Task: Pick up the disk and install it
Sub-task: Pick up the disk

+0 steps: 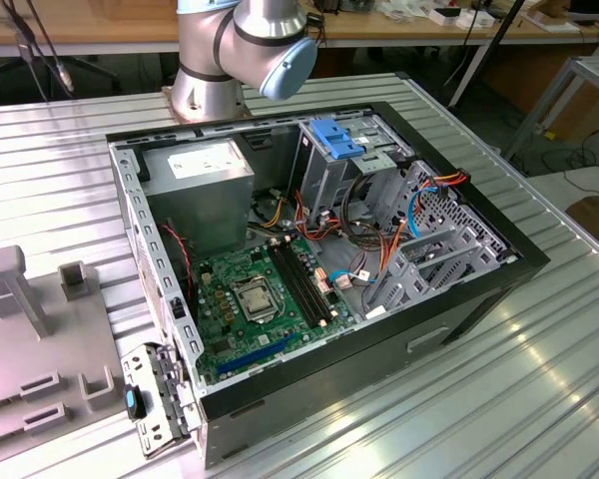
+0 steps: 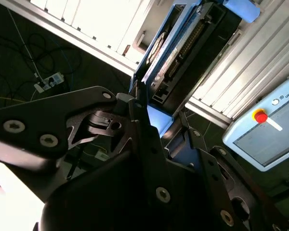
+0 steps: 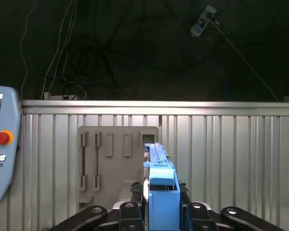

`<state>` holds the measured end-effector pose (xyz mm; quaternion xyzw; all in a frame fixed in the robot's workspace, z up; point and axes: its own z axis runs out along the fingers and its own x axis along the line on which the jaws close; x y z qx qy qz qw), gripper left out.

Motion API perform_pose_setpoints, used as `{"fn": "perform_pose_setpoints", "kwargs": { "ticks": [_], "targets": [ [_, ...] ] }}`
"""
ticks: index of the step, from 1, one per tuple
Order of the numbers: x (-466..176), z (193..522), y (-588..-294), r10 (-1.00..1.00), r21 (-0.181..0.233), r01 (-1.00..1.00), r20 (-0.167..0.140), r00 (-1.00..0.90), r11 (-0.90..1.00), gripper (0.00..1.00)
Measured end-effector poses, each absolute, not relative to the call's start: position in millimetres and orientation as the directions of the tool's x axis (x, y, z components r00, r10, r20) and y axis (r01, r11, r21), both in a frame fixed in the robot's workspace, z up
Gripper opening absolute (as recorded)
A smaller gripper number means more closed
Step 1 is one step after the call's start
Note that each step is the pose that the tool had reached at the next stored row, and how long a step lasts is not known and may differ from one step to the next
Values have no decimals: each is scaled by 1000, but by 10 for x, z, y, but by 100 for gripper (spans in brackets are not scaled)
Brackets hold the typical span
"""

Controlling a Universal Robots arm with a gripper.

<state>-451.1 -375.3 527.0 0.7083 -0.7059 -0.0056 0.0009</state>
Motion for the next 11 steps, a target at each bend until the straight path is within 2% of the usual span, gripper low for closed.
{"fn": "perform_pose_setpoints", "kwargs": {
  "ticks": [11],
  "targets": [
    [-4511,5422,-3753,-1000,9,-1000,-7,3,-3,37]
  ]
}}
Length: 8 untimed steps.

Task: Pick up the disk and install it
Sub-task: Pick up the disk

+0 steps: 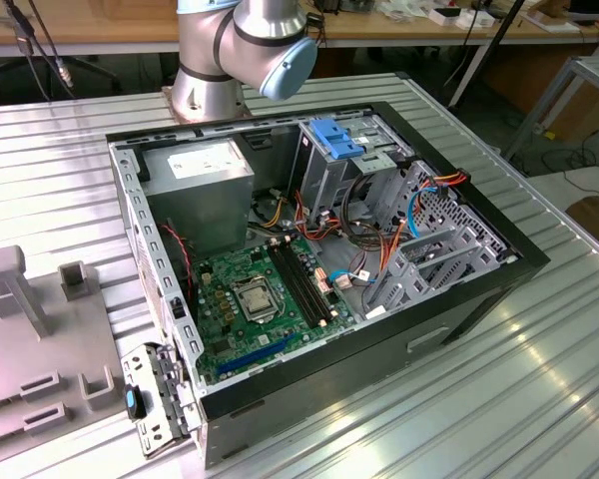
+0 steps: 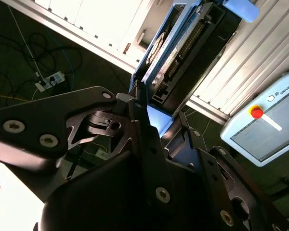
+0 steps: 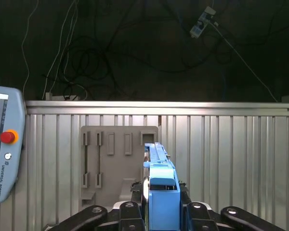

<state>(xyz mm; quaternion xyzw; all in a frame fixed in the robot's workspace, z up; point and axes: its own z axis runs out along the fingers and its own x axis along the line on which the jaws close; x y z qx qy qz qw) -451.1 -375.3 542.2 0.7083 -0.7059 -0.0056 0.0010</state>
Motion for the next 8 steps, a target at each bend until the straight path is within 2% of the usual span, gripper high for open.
{"fn": "perform_pose_setpoints", "kwargs": {
  "ticks": [8],
  "targets": [
    [-4478,5422,-3754,-1000,9,-1000,-7,3,-4,37]
  ]
}}
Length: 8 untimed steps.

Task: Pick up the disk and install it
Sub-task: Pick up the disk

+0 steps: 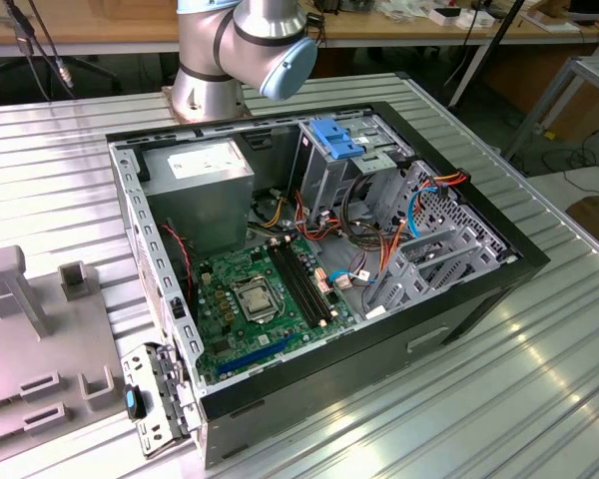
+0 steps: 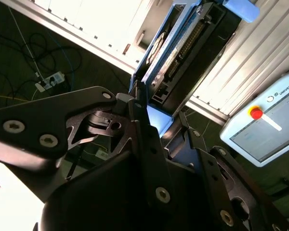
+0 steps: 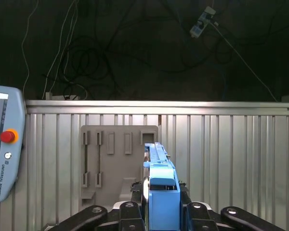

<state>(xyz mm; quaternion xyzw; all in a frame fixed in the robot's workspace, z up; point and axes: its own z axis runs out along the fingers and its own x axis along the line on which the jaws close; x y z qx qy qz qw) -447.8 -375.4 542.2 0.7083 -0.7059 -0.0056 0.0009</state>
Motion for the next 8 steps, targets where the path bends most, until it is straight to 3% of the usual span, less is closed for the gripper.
{"fn": "perform_pose_setpoints", "kwargs": {
  "ticks": [8],
  "targets": [
    [-4342,5423,-3754,-1000,9,-1000,-6,3,-4,37]
  ]
}}
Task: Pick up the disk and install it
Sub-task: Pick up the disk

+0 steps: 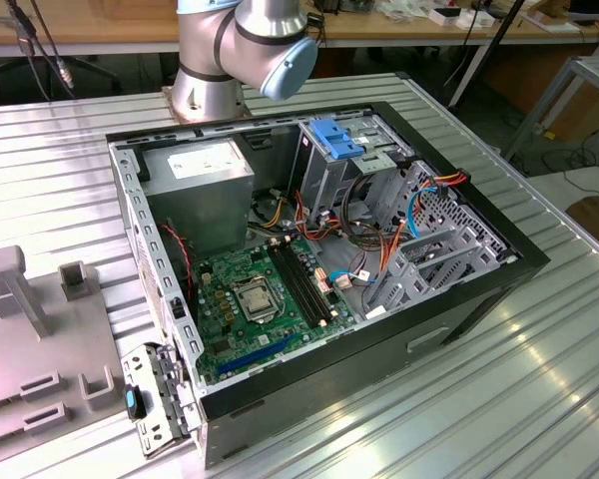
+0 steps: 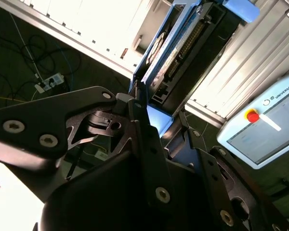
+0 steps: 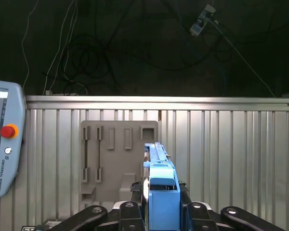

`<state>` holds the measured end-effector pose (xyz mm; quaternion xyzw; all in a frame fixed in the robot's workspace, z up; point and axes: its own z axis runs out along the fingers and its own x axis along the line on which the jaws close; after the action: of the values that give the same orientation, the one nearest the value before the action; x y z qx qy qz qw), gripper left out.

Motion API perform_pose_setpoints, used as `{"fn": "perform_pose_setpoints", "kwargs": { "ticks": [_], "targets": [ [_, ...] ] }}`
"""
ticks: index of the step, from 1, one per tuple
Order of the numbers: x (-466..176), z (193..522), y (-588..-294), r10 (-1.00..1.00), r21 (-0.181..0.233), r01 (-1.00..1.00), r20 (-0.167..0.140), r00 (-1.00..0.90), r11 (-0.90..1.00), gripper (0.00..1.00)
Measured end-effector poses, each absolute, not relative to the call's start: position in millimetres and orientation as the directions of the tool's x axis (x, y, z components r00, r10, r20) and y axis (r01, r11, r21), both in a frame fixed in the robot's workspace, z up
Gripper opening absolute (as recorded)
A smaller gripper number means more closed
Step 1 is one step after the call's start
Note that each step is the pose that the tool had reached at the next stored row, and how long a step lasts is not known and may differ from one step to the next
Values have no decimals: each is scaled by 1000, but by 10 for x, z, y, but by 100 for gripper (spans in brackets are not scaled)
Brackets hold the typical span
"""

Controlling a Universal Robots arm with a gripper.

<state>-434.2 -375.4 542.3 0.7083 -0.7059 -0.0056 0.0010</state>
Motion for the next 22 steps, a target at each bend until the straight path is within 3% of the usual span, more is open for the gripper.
{"fn": "perform_pose_setpoints", "kwargs": {
  "ticks": [22],
  "targets": [
    [-3828,5423,-3753,-1000,9,-1000,-7,3,-3,37]
  ]
}}
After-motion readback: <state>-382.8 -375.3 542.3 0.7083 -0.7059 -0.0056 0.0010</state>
